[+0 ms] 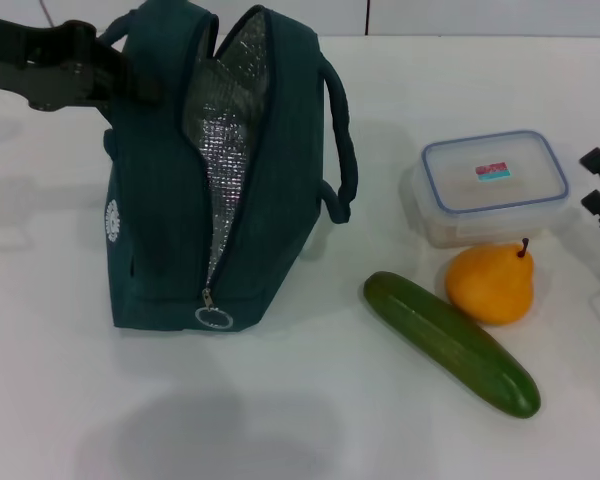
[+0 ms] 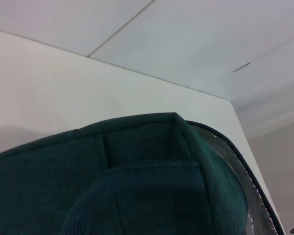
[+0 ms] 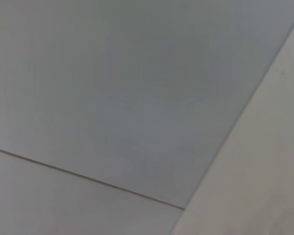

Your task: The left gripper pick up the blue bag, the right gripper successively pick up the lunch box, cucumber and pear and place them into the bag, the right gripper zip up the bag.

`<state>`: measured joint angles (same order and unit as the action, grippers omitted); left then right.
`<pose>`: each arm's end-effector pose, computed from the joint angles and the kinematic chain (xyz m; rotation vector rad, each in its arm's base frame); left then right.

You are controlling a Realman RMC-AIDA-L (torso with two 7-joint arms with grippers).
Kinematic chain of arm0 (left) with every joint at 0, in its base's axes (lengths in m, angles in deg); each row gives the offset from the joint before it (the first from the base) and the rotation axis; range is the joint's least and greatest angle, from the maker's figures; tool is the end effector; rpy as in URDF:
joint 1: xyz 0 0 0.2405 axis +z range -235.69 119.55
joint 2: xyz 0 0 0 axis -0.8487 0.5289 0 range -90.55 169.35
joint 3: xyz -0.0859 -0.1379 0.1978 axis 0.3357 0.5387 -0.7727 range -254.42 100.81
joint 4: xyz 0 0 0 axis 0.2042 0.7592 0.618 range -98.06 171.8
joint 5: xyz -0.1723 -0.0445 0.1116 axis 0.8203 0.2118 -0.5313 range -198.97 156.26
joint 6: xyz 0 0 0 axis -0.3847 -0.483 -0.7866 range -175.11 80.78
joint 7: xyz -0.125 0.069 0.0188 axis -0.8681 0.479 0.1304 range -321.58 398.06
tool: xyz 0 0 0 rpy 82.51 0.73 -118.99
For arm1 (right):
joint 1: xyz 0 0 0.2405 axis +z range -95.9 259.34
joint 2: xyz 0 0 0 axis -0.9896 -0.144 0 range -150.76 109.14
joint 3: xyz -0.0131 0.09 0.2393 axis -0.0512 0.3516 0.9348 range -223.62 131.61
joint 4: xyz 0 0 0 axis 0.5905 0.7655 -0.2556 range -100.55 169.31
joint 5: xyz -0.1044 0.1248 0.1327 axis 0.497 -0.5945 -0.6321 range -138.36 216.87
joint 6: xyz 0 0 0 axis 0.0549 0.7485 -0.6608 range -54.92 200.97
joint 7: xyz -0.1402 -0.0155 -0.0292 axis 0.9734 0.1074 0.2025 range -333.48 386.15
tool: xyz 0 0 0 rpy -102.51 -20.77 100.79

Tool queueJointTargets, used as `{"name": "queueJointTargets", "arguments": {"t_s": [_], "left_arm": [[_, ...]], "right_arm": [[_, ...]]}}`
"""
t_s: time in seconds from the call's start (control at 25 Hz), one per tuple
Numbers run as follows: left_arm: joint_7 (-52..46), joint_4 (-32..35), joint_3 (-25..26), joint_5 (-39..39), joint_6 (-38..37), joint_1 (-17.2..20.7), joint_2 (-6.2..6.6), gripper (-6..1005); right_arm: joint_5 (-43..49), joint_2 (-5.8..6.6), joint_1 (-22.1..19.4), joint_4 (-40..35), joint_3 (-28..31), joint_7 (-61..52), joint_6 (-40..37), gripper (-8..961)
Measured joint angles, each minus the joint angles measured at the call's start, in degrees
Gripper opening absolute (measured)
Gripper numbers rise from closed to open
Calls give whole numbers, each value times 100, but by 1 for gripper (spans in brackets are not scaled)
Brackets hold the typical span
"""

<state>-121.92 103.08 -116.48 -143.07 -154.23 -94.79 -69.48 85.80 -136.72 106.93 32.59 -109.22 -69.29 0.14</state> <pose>-0.1998 0.3605 0.1342 -2.3732 -1.7985 -0.4619 0.3360 0.3091 -0.0189 -1.5367 1.7530 1.3966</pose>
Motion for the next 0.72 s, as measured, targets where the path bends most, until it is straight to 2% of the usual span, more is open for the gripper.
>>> {"name": "queueJointTargets", "arguments": {"t_s": [0.2,0.72], "left_arm": [[-1,9,-4,0,-2,-8,5,41],[11,15,-15,-7,-7,-75,16,41]], "right_arm": [[-1,-23,197,11,-67,-122,427,742],[-6,-27,728,40,-77,-216,876,730]]}}
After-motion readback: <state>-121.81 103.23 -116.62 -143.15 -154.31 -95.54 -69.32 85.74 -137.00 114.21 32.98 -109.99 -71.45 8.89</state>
